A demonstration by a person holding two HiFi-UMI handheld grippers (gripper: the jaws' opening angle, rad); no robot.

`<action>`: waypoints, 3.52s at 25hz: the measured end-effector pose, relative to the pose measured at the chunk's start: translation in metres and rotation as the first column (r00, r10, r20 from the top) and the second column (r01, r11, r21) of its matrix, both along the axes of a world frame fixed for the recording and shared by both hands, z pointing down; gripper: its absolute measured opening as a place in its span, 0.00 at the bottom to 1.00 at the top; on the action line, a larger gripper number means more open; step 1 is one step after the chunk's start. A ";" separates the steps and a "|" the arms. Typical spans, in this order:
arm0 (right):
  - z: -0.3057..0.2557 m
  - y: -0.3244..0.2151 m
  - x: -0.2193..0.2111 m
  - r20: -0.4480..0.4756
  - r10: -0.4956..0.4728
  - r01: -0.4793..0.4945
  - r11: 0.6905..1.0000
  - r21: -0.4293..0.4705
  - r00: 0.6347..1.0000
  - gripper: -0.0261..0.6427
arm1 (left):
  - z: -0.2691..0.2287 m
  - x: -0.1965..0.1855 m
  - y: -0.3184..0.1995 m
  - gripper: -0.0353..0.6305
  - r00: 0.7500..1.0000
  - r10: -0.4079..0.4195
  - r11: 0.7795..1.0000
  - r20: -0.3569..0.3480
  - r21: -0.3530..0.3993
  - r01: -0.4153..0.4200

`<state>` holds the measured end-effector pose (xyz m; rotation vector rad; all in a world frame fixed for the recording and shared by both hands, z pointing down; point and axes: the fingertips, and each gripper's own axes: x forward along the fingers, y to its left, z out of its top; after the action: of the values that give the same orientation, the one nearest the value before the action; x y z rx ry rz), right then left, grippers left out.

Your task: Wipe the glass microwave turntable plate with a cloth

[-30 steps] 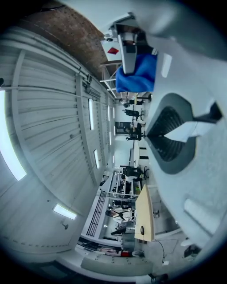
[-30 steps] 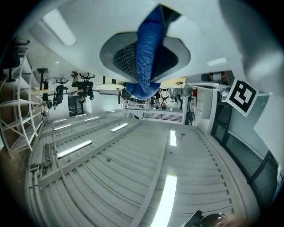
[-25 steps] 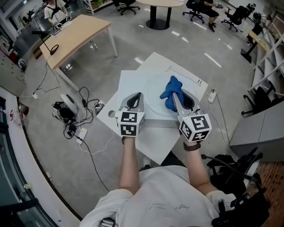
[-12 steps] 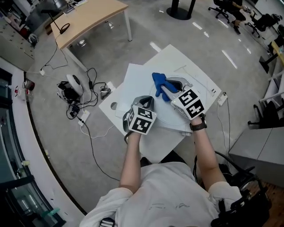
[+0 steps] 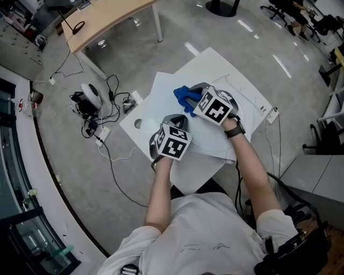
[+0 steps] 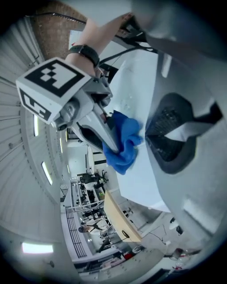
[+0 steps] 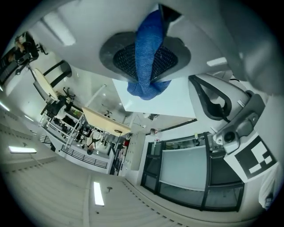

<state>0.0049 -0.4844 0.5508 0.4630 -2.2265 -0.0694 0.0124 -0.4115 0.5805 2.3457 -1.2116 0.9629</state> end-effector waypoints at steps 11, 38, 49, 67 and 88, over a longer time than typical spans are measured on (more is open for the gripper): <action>0.006 -0.034 0.124 -0.123 0.253 -0.256 0.966 -0.012 0.960 0.15 | 0.001 -0.005 -0.002 0.06 0.999 -0.027 1.000 -0.034 0.002 0.027; 0.007 0.161 0.106 -0.062 0.069 -0.079 0.981 -0.179 0.996 0.15 | -0.012 -0.005 -0.003 0.06 0.990 -0.042 0.998 -0.134 -0.045 0.037; 0.010 0.111 0.018 0.038 0.028 -0.023 0.990 -0.141 0.999 0.15 | -0.006 0.003 -0.004 0.06 0.968 -0.032 0.986 -0.249 -0.169 -0.010; 0.016 -0.024 0.062 -0.018 0.257 -0.258 0.963 -0.083 0.966 0.15 | -0.002 -0.008 -0.002 0.06 0.982 -0.057 0.991 -0.183 -0.129 0.033; 0.015 0.130 0.171 -0.074 0.166 -0.178 0.961 -0.213 0.983 0.15 | -0.008 -0.014 -0.004 0.06 0.982 -0.091 0.991 -0.164 -0.116 0.072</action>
<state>0.1761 -0.3543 0.5662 0.5240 -2.1010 0.2496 -0.0014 -0.4158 0.5722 2.2241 -1.1490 0.7662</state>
